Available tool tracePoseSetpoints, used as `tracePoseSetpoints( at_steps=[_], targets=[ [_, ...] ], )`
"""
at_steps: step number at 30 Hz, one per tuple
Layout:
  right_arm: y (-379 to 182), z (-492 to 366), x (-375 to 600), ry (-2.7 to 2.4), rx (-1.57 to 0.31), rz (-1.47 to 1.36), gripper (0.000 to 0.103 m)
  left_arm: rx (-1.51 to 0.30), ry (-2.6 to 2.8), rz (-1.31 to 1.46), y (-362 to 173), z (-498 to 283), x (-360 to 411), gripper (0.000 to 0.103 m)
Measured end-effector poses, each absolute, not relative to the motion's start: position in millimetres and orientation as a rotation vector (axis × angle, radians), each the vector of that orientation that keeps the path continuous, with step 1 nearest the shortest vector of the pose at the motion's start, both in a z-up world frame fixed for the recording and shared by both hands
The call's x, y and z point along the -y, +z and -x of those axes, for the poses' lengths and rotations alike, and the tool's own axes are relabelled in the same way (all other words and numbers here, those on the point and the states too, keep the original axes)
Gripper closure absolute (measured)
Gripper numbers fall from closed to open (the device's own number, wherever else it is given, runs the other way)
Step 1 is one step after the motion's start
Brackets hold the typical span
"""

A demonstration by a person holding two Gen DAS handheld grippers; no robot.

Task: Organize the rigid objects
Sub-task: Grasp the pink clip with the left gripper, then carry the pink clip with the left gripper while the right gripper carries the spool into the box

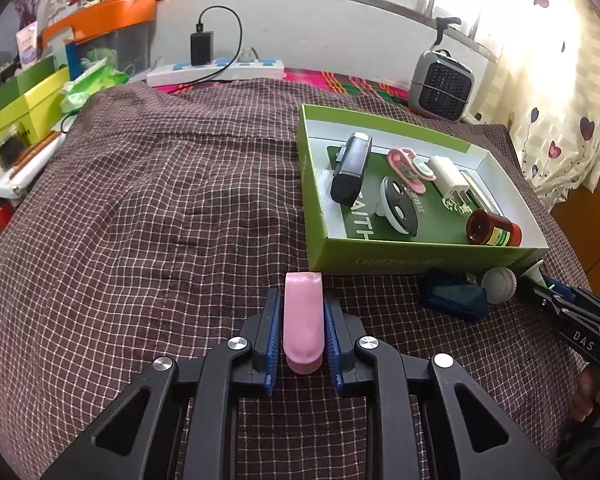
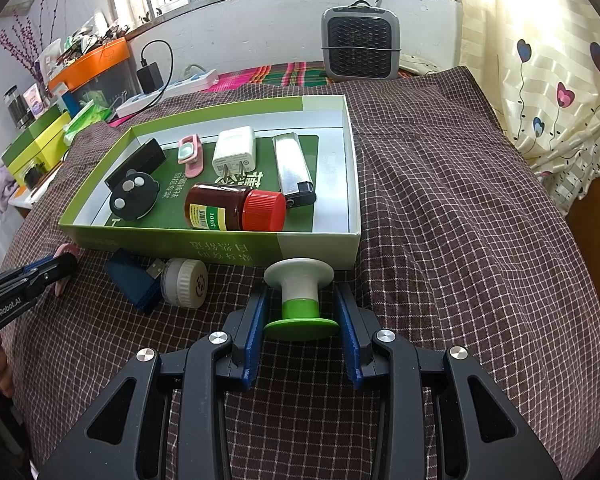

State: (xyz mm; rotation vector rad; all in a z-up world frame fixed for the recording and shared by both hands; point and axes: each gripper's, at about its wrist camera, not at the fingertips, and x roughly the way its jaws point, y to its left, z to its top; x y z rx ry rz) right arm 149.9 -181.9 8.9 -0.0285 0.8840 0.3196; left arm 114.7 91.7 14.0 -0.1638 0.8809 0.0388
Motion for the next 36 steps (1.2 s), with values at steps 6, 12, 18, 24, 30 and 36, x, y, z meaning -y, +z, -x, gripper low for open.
tracePoseSetpoints(
  at_steps=[6,12,18,24,30,36],
  targets=[
    [8.8,-149.8,181.9,0.318,-0.884,0.033,0.068,-0.877,0.031,0.170,16.1,-113.5,-92.2,0.085],
    [9.2,-148.4,183.0,0.317,-0.885,0.028,0.068,-0.870,0.021,0.177,19.7,-111.7,-93.4,0.087],
    [11.6,-146.4,184.0,0.322,-0.884,0.021,0.068,-0.864,0.014,0.183,22.4,-109.5,-94.2,0.087],
    [15.9,-142.3,184.0,0.325,-0.873,0.024,0.068,-0.848,0.009,0.178,28.5,-106.4,-93.4,0.087],
    [22.9,-139.3,184.1,0.327,-0.854,0.024,0.068,-0.822,-0.005,0.167,41.1,-104.1,-90.1,0.087],
    [32.3,-137.6,184.7,0.329,-0.831,0.027,0.068,-0.797,-0.024,0.172,54.5,-106.0,-89.2,0.087]
  ],
)
